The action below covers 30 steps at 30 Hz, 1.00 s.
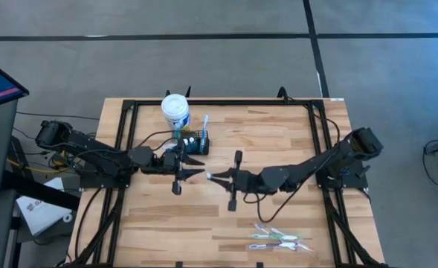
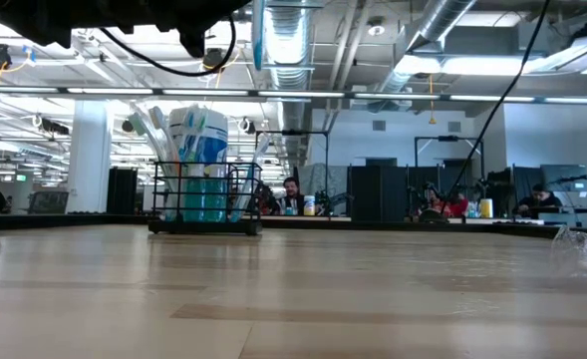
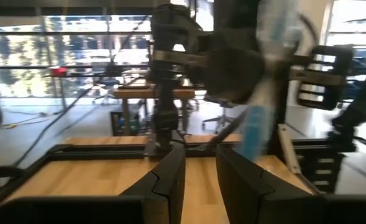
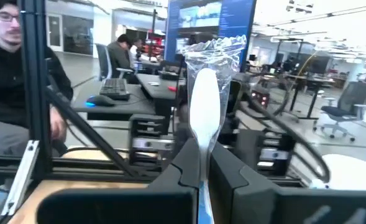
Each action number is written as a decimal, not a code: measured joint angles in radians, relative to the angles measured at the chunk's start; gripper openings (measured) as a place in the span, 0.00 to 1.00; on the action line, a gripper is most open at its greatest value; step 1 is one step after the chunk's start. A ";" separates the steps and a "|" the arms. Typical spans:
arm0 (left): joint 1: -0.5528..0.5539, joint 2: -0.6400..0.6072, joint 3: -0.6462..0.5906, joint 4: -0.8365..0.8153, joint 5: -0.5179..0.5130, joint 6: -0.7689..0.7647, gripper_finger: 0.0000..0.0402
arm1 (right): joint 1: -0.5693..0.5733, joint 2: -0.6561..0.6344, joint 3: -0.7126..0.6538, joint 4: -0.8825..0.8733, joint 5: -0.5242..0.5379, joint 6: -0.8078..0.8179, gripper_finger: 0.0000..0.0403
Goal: Pick & Place toothbrushing station
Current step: Put the blue toothbrush into the wire organizer
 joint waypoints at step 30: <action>0.003 0.000 0.001 0.058 0.136 -0.041 0.35 | -0.076 0.001 0.000 -0.018 -0.124 0.020 0.01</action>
